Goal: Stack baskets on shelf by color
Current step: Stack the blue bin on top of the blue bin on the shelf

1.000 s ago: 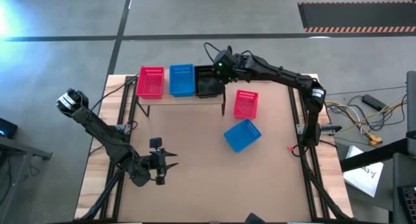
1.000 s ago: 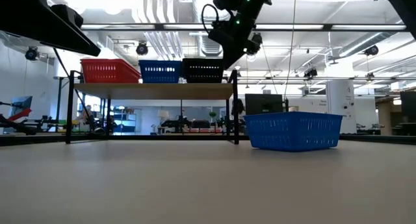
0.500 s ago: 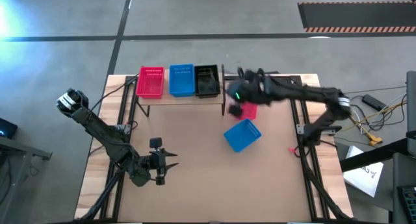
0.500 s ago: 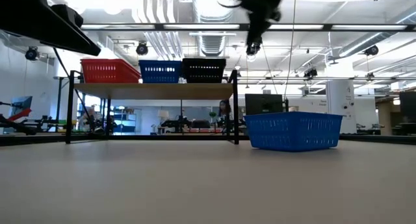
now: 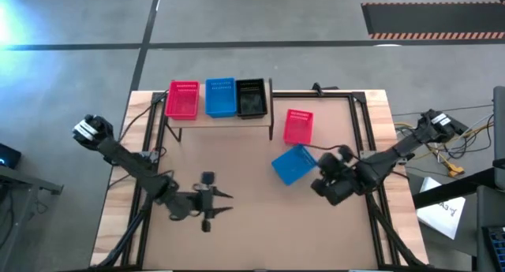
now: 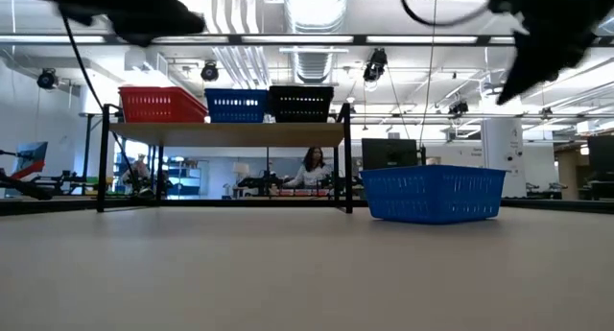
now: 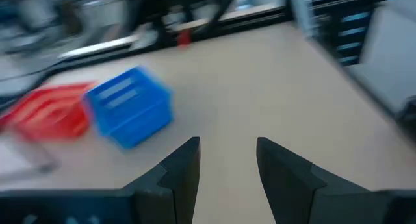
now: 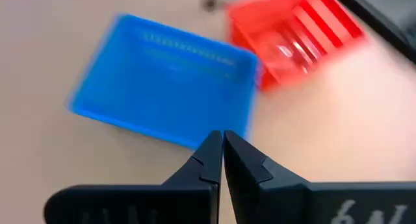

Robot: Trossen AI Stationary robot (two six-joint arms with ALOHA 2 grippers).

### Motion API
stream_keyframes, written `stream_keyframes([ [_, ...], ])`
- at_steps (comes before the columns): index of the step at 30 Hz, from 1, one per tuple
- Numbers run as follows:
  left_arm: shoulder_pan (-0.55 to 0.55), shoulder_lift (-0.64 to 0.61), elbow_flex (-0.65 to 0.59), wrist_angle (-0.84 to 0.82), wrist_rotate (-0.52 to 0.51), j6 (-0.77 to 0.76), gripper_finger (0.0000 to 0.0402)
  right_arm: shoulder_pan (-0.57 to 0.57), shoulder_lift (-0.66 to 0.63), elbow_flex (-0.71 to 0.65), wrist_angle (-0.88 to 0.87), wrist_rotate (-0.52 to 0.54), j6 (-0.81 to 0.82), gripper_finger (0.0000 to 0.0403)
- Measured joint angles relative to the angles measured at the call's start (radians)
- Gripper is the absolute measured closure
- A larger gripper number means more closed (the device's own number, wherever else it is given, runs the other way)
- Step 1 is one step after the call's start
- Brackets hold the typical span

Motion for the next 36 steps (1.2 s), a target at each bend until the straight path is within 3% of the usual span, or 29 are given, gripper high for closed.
stream_keyframes([
  [4,0.159,0.096,0.057,0.077,0.251,0.111,0.0265,-0.029,-0.056,-0.101,-0.084,-0.018,0.143,0.0394],
  [8,0.283,0.209,0.141,0.071,0.384,0.267,0.0265,-0.116,-0.114,-0.203,-0.047,-0.025,0.157,0.0394],
  [13,0.368,0.351,0.279,0.066,0.471,0.375,0.0265,-0.229,-0.146,-0.302,0.231,-0.033,-0.033,0.0394],
  [18,0.417,0.457,0.392,0.033,0.612,0.377,0.0258,-0.327,-0.114,-0.354,0.563,-0.151,-0.290,0.0394],
  [26,0.449,0.528,0.483,-0.088,0.618,0.415,0.0168,-0.387,0.019,-0.336,0.798,-0.264,-0.526,0.0394],
  [29,0.447,0.532,0.486,-0.082,0.525,0.463,0.0142,-0.386,0.068,-0.297,0.794,-0.284,-0.605,0.0394],
  [31,0.449,0.532,0.487,-0.078,0.465,0.495,0.0136,-0.374,0.075,-0.260,0.745,-0.250,-0.622,0.0394],
  [36,0.496,0.533,0.487,-0.055,0.474,0.508,0.0149,-0.303,0.051,-0.115,0.473,-0.063,-0.565,0.0394],
])
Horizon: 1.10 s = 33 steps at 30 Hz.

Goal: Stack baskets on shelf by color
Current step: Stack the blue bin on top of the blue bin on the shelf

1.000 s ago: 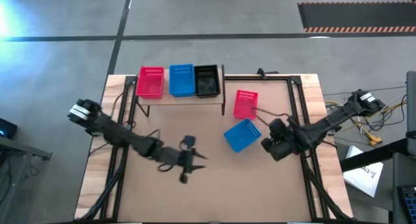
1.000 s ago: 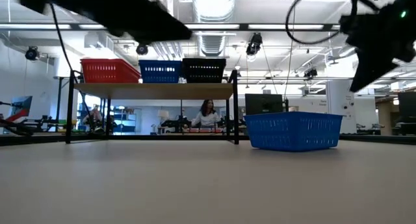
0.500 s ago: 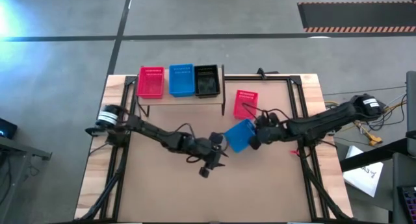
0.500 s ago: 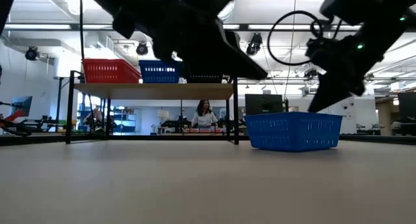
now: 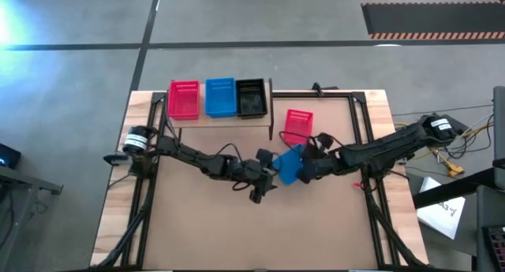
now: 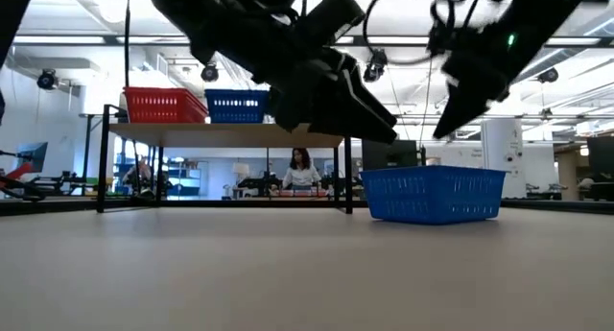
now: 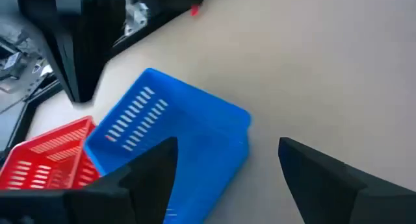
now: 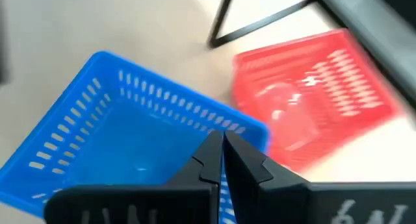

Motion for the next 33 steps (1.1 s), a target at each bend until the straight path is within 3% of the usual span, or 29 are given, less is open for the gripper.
stream_keyframes([
  [6,0.077,0.062,0.039,0.014,0.182,0.000,0.0176,0.160,-0.023,0.108,-0.252,0.108,0.199,0.0394],
  [16,0.087,0.177,0.133,-0.105,0.161,0.000,0.0195,0.469,0.026,0.039,-0.169,0.292,0.471,0.0394],
  [23,0.065,0.163,0.133,-0.120,0.148,-0.002,0.0289,0.601,0.155,0.023,-0.120,0.392,0.625,0.0394],
  [29,0.022,0.123,0.138,-0.147,0.146,-0.004,0.0385,0.660,0.255,0.023,0.021,0.410,0.609,0.0394],
  [33,-0.047,0.057,0.138,-0.154,0.121,-0.052,0.0394,0.689,0.288,0.024,0.073,0.416,0.576,0.0394],
])
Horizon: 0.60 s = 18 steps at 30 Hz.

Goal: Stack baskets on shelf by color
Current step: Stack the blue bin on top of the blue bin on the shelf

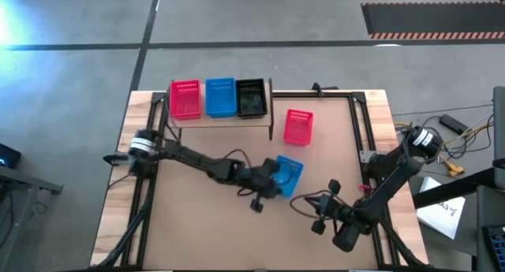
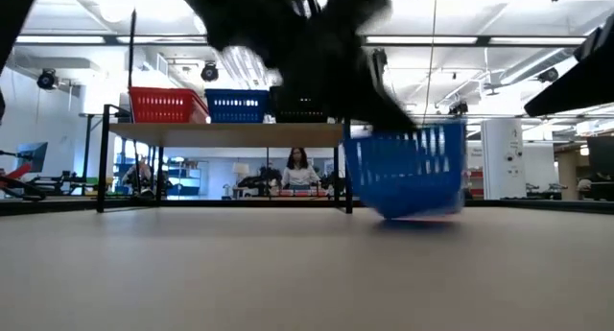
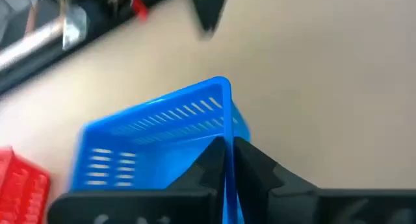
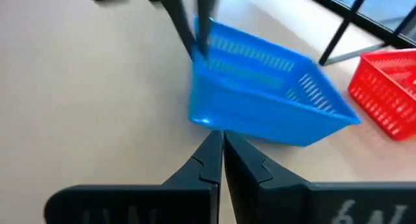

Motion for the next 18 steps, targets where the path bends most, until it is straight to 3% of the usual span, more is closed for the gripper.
stream_keyframes([
  [3,-0.076,-0.082,0.000,-0.071,-0.074,-0.020,0.0397,0.019,0.007,0.006,-0.002,0.020,-0.010,0.0394],
  [11,-0.249,-0.375,0.000,-0.367,-0.466,-0.075,0.0399,0.035,0.004,0.035,-0.001,0.101,-0.098,0.0394],
  [15,-0.230,-0.530,-0.005,-0.502,-0.572,-0.086,0.0400,0.035,0.006,0.041,-0.002,0.125,-0.104,0.0394],
  [18,-0.148,-0.634,-0.016,-0.572,-0.595,-0.063,0.0400,0.035,0.006,0.041,-0.002,0.130,-0.103,0.0394],
])
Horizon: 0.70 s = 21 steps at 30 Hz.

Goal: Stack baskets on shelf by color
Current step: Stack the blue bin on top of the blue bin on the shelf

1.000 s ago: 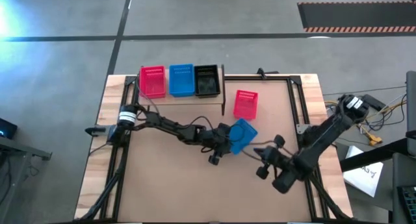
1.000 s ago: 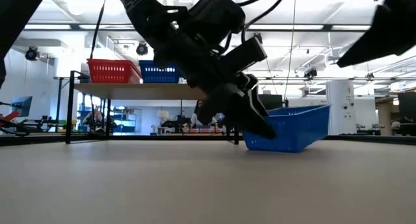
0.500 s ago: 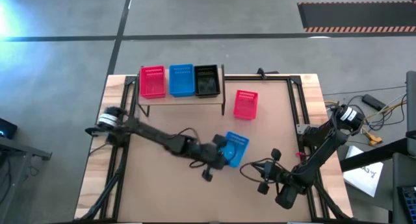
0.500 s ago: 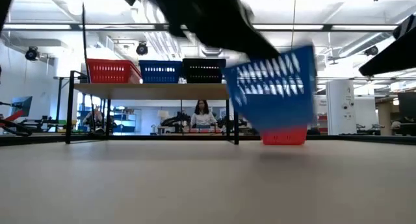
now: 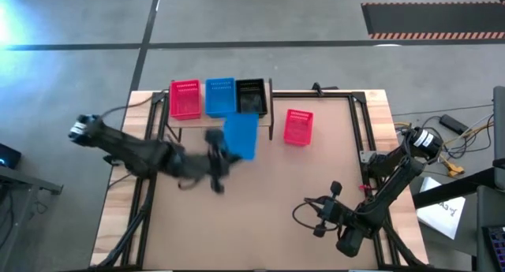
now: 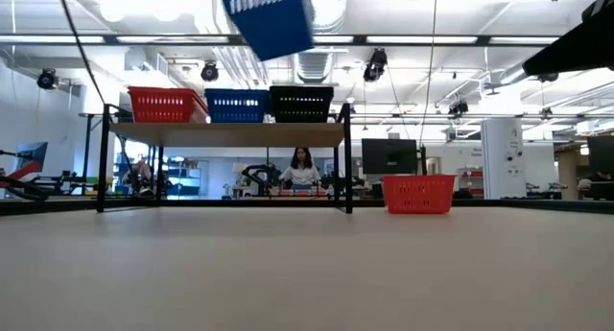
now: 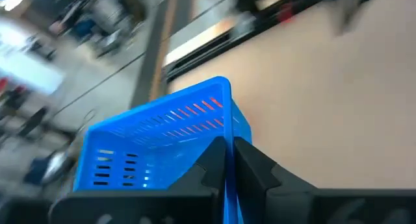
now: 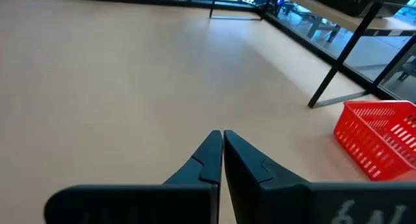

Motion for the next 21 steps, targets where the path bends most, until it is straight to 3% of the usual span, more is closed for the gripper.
stream_keyframes([
  [4,0.173,-0.103,-0.020,-0.053,0.021,0.075,0.0400,0.000,0.000,0.000,0.000,0.039,0.000,0.0394],
  [13,0.587,-0.164,-0.081,-0.059,0.340,0.225,0.0400,0.000,0.000,0.000,0.001,0.049,0.001,0.0394],
  [21,0.690,-0.122,-0.102,-0.048,0.393,0.252,0.0400,0.000,0.000,0.000,0.001,0.048,0.001,0.0394],
])
